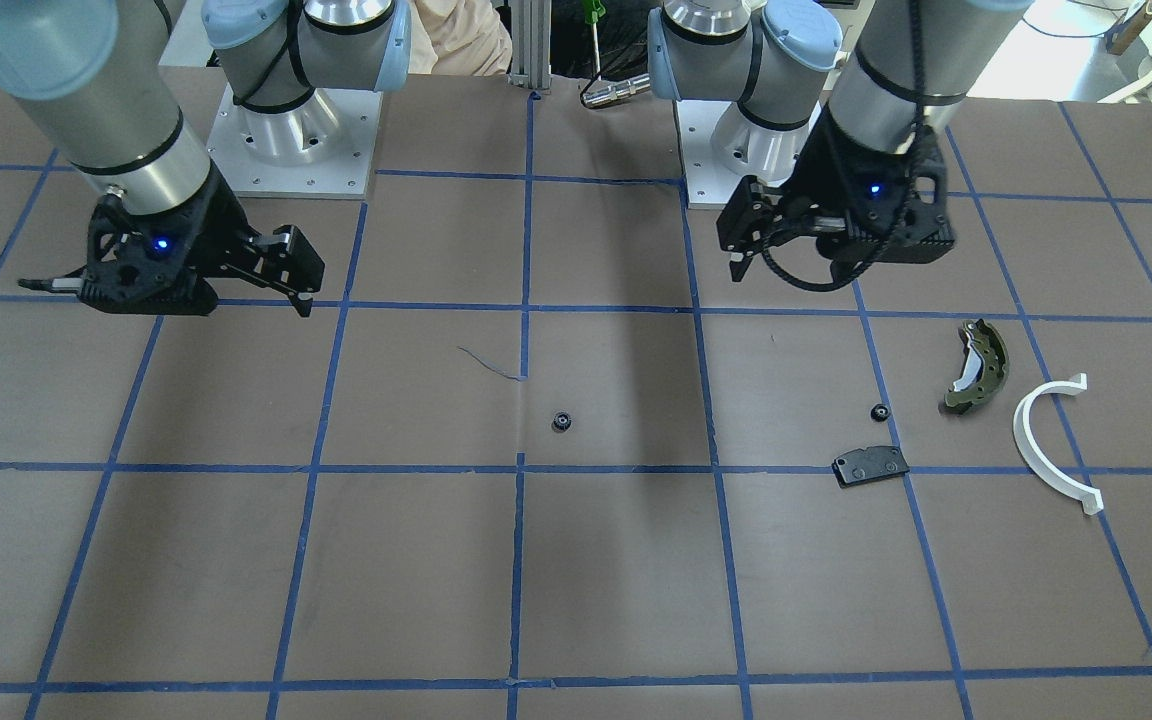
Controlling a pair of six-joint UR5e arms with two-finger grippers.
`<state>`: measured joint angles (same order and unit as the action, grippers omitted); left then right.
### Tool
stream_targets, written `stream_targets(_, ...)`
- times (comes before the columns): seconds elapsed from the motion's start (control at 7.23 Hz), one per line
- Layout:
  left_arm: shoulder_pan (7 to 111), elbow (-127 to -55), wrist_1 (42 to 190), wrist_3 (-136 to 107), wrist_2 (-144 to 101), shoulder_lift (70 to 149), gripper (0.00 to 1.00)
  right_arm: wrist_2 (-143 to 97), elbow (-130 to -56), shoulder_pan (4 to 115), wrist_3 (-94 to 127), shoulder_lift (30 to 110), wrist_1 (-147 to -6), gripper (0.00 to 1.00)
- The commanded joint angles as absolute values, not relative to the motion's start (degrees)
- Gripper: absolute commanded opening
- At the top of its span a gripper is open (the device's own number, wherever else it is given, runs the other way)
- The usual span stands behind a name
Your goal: Place bearing gear from tray to pile
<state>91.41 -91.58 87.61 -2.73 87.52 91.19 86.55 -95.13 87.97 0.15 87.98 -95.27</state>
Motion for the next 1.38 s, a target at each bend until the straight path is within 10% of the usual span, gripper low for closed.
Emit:
stream_targets(0.0, 99.5, -96.6, 77.5, -15.2, 87.5, 96.0, 1.0, 86.7, -89.7, 87.7, 0.5, 88.2, -88.6, 1.0)
stream_targets(1.24, 110.4, -108.7, 44.3, -25.4, 89.8, 116.3, 1.0, 92.7, -91.8, 87.8, 0.7, 88.7, -89.4, 1.0)
